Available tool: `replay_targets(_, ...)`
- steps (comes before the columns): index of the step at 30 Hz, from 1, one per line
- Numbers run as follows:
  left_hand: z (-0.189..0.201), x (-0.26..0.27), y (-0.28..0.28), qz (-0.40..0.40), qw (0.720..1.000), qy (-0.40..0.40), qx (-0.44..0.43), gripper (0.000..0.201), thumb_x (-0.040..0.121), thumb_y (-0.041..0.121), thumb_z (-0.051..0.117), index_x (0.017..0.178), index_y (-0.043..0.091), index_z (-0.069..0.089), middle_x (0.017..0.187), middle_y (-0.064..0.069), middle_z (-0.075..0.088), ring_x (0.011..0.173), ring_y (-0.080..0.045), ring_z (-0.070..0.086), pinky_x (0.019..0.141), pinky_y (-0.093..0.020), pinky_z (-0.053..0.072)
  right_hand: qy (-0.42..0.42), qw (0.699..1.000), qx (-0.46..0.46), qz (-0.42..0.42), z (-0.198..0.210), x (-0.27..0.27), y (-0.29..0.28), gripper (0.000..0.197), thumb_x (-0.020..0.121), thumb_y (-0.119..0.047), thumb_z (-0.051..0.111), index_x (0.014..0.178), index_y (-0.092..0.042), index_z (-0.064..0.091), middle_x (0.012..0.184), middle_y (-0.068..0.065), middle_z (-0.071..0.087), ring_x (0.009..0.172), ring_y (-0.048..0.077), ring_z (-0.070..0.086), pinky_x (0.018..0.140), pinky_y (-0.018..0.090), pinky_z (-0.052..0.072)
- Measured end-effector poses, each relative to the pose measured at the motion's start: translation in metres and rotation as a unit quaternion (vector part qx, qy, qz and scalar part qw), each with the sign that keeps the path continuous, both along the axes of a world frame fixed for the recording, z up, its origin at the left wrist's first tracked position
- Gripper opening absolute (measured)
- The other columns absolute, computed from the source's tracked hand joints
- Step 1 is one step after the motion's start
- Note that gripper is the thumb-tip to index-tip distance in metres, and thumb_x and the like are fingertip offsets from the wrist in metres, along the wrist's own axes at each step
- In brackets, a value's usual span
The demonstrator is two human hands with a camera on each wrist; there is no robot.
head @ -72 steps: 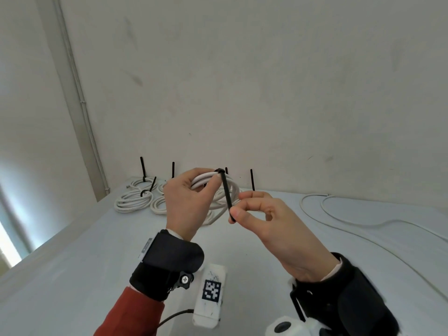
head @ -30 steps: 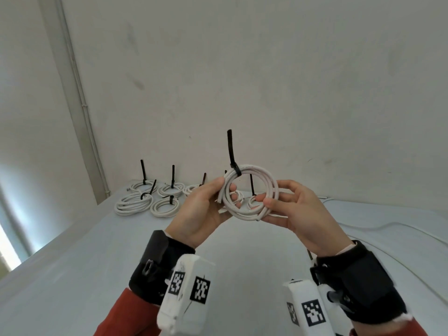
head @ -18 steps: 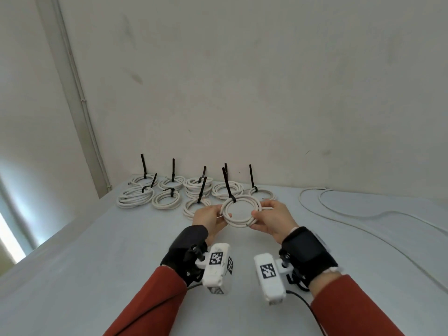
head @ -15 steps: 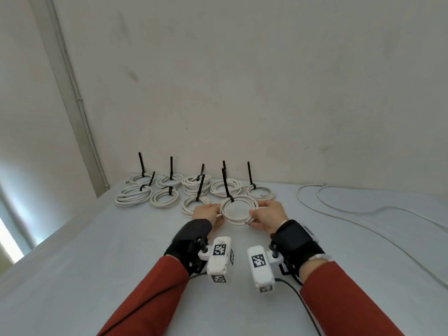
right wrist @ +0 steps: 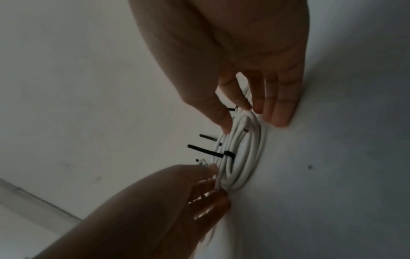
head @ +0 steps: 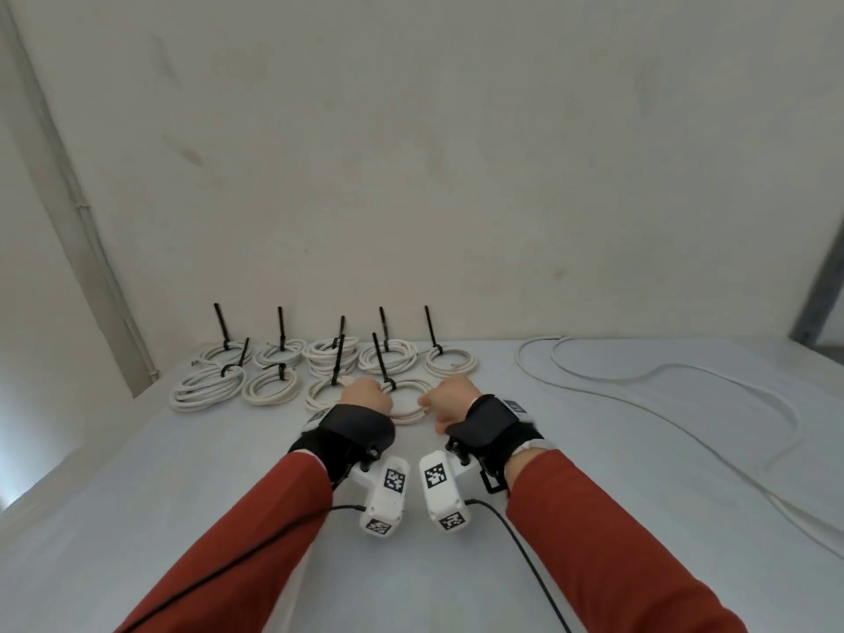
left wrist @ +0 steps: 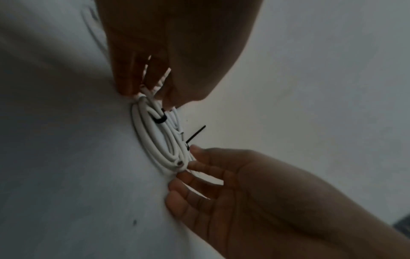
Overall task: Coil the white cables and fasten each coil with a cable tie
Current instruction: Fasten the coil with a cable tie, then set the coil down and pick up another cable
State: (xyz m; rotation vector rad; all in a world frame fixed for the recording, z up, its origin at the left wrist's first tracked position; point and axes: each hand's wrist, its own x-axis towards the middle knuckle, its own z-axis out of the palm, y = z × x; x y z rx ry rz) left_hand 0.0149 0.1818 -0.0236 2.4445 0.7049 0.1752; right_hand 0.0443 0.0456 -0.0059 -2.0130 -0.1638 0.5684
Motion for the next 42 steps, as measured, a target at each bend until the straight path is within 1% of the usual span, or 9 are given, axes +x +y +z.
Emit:
replay_targets(5, 0.011, 0.004, -0.018, -0.054, 0.99, -0.067, 0.11, 0.027, 0.09, 0.021, 0.051, 0.107, 0.008, 0.068, 0.115, -0.017, 0.064, 0.111, -0.034, 0.057, 0.091, -0.035, 0.045, -0.032, 0.999, 0.01, -0.016, 0.008, 0.001, -0.05, 0.052, 0.092, -0.016, 0.061, 0.139, -0.005, 0.042, 0.119, 0.011, 0.053, 0.09, 0.024, 0.057, 0.062, 0.025, 0.046)
replay_targets(10, 0.019, 0.007, -0.068, -0.173, 0.96, -0.173, 0.135, 0.018, 0.089, 0.022, 0.056, 0.097, 0.015, 0.071, 0.106, -0.009, 0.064, 0.105, -0.03, 0.057, 0.086, -0.035, 0.043, -0.179, 0.931, -0.31, -0.072, 0.013, 0.012, -0.158, 0.048, 0.088, -0.034, 0.06, 0.13, -0.013, 0.053, 0.136, 0.012, 0.05, 0.127, 0.029, 0.045, 0.104, 0.034, 0.037)
replay_targets(14, 0.02, 0.009, -0.121, -0.236, 0.936, -0.195, 0.174, 0.017, 0.089, 0.026, 0.056, 0.096, 0.022, 0.071, 0.112, -0.002, 0.062, 0.109, -0.026, 0.055, 0.093, -0.036, 0.036, -0.126, 0.852, -0.483, -0.157, 0.013, 0.005, -0.242, 0.05, 0.084, -0.032, 0.052, 0.131, -0.016, 0.045, 0.139, 0.01, 0.039, 0.13, 0.034, 0.032, 0.106, 0.053, 0.027)
replay_targets(18, 0.017, 0.015, -0.167, -0.305, 0.919, -0.191, 0.161, 0.018, 0.091, 0.025, 0.054, 0.104, 0.023, 0.066, 0.119, 0.002, 0.057, 0.116, -0.022, 0.049, 0.096, -0.035, 0.031, -0.079, 0.836, -0.535, -0.094, -0.003, 0.007, -0.297, 0.055, 0.058, -0.045, 0.066, 0.105, -0.02, 0.052, 0.124, 0.009, 0.058, 0.113, 0.032, 0.056, 0.097, 0.042, 0.045)
replay_targets(20, 0.017, 0.017, -0.187, -0.346, 0.908, -0.191, 0.139, 0.022, 0.091, 0.023, 0.055, 0.112, 0.019, 0.063, 0.123, -0.002, 0.053, 0.119, -0.024, 0.046, 0.097, -0.035, 0.033, -0.083, 0.844, -0.522, -0.092, -0.024, 0.029, -0.318, 0.046, 0.058, -0.042, 0.066, 0.094, -0.02, 0.048, 0.12, 0.009, 0.061, 0.106, 0.033, 0.06, 0.093, 0.04, 0.049)
replay_targets(25, 0.021, 0.022, -0.228, -0.437, 0.868, -0.2, 0.122, 0.044, 0.09, 0.019, 0.058, 0.133, 0.013, 0.046, 0.135, -0.008, 0.044, 0.126, -0.027, 0.036, 0.102, -0.036, 0.033, -0.135, 0.881, -0.448, -0.061, 0.014, -0.015, -0.298, 0.021, 0.089, -0.016, 0.052, 0.108, -0.01, 0.058, 0.12, 0.016, 0.061, 0.108, 0.03, 0.061, 0.083, 0.03, 0.048)
replay_targets(30, 0.039, 0.025, -0.248, -0.484, 0.817, -0.253, 0.184, 0.048, 0.093, 0.024, 0.053, 0.138, 0.012, 0.043, 0.137, -0.009, 0.048, 0.13, -0.03, 0.038, 0.108, -0.04, 0.03, -0.252, 0.94, -0.209, -0.094, 0.066, -0.042, -0.276, 0.007, 0.096, -0.013, 0.049, 0.1, -0.015, 0.054, 0.078, 0.006, 0.06, 0.053, 0.016, 0.052, 0.046, 0.024, 0.044)
replay_targets(36, 0.1, 0.013, -0.224, -0.421, 0.767, -0.426, 0.23, 0.035, 0.093, 0.031, 0.036, 0.092, 0.008, 0.063, 0.083, -0.01, 0.062, 0.079, -0.035, 0.057, 0.064, -0.041, 0.047, -0.429, 0.89, -0.136, -0.078, 0.118, -0.059, -0.255, 0.011, 0.097, -0.021, 0.052, 0.101, -0.015, 0.061, 0.076, 0.01, 0.063, 0.059, 0.009, 0.048, 0.05, 0.013, 0.036)
replay_targets(42, 0.154, 0.009, -0.16, -0.288, 0.823, -0.436, 0.224, 0.015, 0.095, 0.013, 0.044, 0.101, 0.014, 0.058, 0.101, -0.008, 0.061, 0.094, -0.029, 0.052, 0.067, -0.037, 0.038, -0.495, 0.863, -0.094, -0.05, 0.143, -0.06, -0.256, 0.02, 0.096, -0.03, 0.052, 0.083, -0.023, 0.065, 0.07, 0.008, 0.056, 0.059, 0.012, 0.043, 0.055, 0.022, 0.033)
